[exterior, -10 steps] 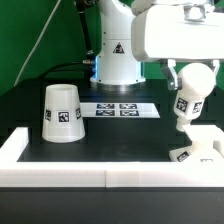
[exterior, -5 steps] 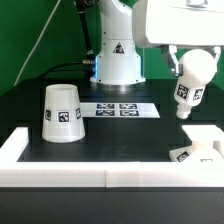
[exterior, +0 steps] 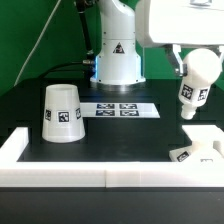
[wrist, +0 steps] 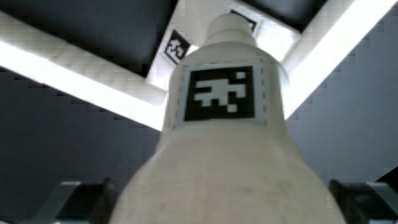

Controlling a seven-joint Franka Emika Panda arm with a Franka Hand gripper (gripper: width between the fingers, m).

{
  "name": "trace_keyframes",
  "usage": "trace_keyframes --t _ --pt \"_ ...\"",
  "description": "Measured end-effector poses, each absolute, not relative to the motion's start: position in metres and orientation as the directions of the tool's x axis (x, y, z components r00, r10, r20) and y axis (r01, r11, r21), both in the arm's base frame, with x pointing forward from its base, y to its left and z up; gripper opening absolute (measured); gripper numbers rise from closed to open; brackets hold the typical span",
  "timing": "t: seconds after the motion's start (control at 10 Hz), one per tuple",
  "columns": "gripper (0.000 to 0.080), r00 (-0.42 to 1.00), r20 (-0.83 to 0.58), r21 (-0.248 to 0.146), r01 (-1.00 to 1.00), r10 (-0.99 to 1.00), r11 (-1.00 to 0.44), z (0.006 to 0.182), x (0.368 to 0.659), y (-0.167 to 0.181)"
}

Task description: Assemble lamp

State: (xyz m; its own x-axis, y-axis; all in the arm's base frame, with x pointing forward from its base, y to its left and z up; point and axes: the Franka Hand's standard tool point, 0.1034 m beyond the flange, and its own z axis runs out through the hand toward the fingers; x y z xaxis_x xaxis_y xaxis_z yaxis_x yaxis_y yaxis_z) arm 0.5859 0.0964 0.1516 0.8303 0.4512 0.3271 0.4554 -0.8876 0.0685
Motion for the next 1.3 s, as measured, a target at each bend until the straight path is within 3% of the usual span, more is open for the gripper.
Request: trace_keyframes --t 0.1,0.3,1.3 --pt "0.0579 0.809 0.401 0.086 0.435 0.431 -0.896 0.159 0.598 0.096" --pt "0.0579 0.766 0.462 0.126 0.441 0.446 -0.889 0.155 0.599 0.093" --pt "0.0579 0.773 0.46 0.114 0.437 0.437 -0.892 0.144 0.604 0.101"
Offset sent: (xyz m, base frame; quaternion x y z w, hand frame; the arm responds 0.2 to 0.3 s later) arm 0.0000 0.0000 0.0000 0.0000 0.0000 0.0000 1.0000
